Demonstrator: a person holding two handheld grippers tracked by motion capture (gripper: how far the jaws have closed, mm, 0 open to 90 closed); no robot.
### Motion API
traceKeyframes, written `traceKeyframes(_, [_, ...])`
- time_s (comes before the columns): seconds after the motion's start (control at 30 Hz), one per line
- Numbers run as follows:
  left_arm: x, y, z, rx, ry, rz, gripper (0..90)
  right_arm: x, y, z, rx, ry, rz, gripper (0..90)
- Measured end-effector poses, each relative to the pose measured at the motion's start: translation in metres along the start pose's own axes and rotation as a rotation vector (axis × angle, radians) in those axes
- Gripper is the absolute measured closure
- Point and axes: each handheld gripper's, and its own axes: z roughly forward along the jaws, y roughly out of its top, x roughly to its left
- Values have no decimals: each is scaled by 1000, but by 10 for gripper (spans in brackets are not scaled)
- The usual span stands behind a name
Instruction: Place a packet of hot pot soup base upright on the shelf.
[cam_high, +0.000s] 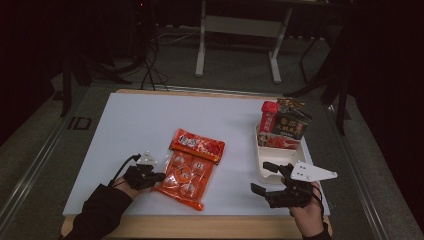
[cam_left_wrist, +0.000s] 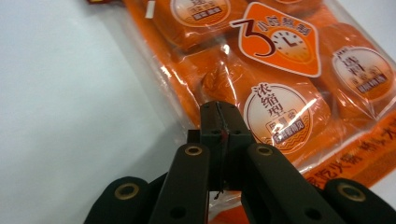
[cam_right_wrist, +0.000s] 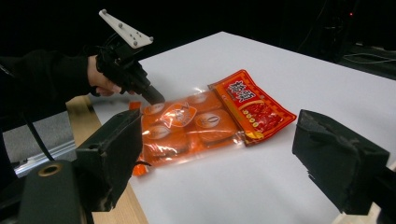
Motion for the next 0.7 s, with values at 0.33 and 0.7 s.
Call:
traceKeyframes(0.33, [-19,9,13,-1,-59,5,900,0,0,-1,0,-1,-2,159])
traceKeyframes(0.7, [-39,20,25,-9,-96,38,900,0,0,-2,-1,0,1,160])
